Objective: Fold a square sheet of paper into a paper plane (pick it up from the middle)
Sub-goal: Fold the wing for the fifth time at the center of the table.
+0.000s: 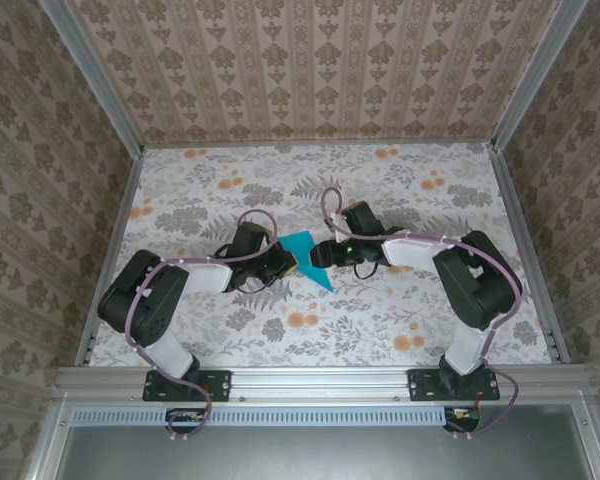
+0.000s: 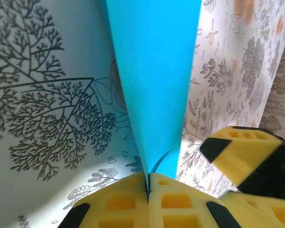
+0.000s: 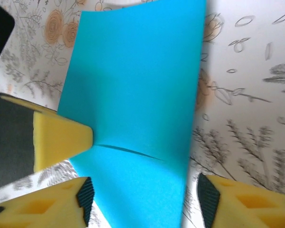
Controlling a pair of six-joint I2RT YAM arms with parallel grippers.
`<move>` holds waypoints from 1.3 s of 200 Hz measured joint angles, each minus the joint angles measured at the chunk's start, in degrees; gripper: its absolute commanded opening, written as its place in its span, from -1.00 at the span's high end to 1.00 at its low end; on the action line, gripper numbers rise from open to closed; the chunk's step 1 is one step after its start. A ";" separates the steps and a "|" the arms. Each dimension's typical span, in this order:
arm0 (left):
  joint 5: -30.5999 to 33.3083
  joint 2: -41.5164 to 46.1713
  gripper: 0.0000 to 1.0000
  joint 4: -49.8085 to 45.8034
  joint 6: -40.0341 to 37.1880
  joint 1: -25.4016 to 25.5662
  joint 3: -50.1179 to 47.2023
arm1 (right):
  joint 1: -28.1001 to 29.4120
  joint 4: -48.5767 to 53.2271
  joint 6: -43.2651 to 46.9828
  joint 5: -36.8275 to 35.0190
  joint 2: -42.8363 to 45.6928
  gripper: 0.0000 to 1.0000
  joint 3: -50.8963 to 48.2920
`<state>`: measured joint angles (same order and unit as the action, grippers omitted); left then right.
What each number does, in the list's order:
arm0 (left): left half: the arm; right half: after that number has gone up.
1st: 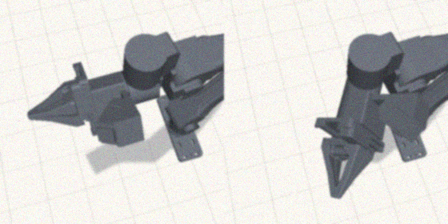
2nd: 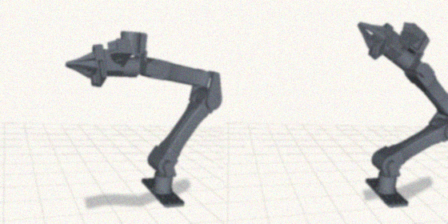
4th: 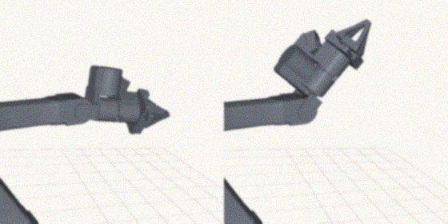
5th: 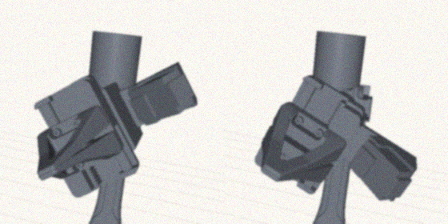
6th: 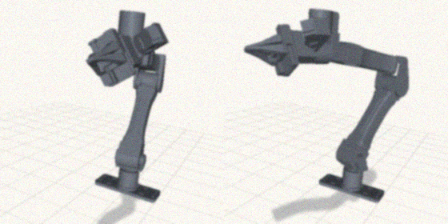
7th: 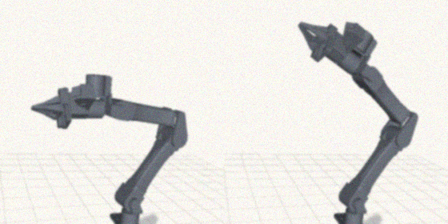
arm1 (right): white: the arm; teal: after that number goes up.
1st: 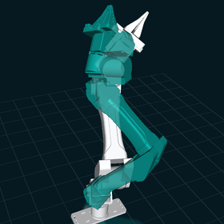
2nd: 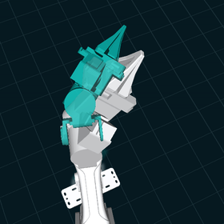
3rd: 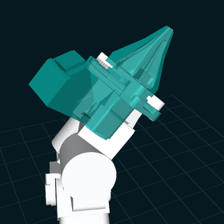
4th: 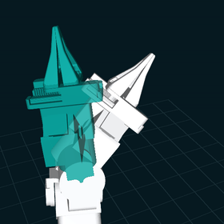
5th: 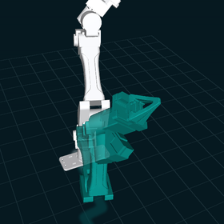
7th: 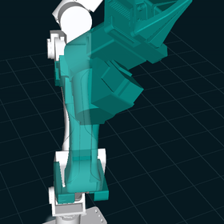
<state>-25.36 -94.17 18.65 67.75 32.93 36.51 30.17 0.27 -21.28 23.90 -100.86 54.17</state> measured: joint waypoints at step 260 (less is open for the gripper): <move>-0.42 0.00 0.89 -2.82 3.04 -0.02 1.40 | 19.04 -20.02 33.62 -34.51 -3.78 0.28 -7.80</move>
<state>-25.78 -94.17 15.84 70.78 32.91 37.91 49.21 -19.75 12.34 -10.61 -104.64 46.37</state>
